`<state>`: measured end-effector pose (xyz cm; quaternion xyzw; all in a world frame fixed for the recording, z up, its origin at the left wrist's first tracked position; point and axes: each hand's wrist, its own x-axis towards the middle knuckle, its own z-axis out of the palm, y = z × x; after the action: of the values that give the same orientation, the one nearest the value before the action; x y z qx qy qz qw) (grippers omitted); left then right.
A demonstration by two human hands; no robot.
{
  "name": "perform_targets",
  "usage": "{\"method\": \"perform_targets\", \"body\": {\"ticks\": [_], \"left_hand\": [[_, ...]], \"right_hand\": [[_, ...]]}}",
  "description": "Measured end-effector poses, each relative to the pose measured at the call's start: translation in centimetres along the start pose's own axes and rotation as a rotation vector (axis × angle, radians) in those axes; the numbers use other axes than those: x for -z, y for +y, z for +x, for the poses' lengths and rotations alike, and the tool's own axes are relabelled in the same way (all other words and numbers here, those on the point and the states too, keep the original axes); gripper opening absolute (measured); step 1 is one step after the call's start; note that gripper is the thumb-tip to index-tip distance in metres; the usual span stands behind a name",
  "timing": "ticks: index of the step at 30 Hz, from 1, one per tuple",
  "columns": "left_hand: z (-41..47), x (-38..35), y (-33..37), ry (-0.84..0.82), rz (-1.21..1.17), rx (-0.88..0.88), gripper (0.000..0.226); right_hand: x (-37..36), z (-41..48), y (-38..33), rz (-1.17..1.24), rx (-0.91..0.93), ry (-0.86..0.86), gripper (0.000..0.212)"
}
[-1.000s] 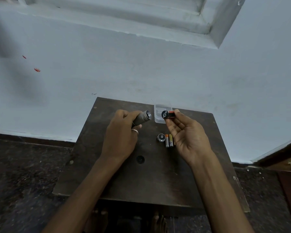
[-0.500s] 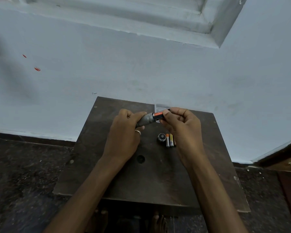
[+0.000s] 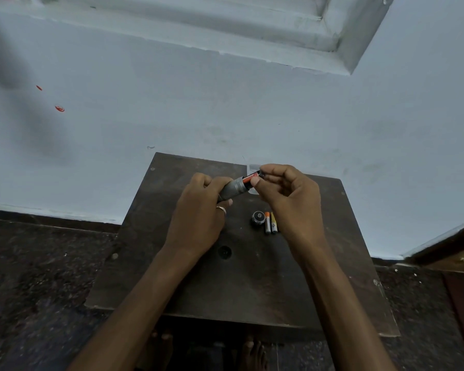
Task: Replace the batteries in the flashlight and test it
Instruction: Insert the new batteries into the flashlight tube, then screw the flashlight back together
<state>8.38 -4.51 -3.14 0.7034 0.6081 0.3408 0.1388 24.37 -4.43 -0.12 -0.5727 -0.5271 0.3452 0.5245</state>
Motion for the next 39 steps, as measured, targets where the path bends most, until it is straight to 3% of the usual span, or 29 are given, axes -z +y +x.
{"method": "perform_targets", "body": {"ticks": [4, 9, 11, 16, 22, 24, 29, 34, 39], "left_hand": [[-0.1, -0.2, 0.0, -0.006, -0.004, -0.019, 0.037], [0.0, 0.0, -0.1, 0.015, -0.045, 0.012, 0.037], [0.0, 0.0, -0.1, 0.016, -0.054, 0.029, 0.037], [0.0, 0.0, -0.1, 0.014, -0.059, 0.04, 0.037], [0.1, 0.0, -0.1, 0.014, -0.048, 0.046, 0.038], [0.1, 0.0, -0.2, 0.014, -0.046, 0.041, 0.038], [0.1, 0.1, -0.2, 0.019, -0.049, 0.029, 0.037], [0.0, 0.1, -0.2, 0.024, -0.035, 0.021, 0.036], [0.0, 0.1, -0.2, 0.02, -0.041, 0.018, 0.038]], "right_hand": [[-0.3, -0.2, 0.3, -0.155, 0.091, -0.027, 0.017], [0.8, 0.6, 0.9, -0.242, 0.07, -0.035, 0.01], [1.6, 0.9, 1.4, -0.434, 0.059, -0.094, 0.011], [2.2, 1.2, 2.3, -0.884, 0.04, -0.347, 0.044], [1.6, 0.8, 2.7, -1.006, 0.071, -0.435, 0.031], [1.6, 0.8, 2.6, -0.93, 0.108, -0.401, 0.025], [1.8, 0.7, 1.5, -0.401, 0.013, -0.207, 0.021], [1.8, 0.6, 1.2, 0.04, -0.095, -0.192, 0.029], [1.8, 1.0, 1.3, 0.28, -0.141, -0.18, 0.032]]}}
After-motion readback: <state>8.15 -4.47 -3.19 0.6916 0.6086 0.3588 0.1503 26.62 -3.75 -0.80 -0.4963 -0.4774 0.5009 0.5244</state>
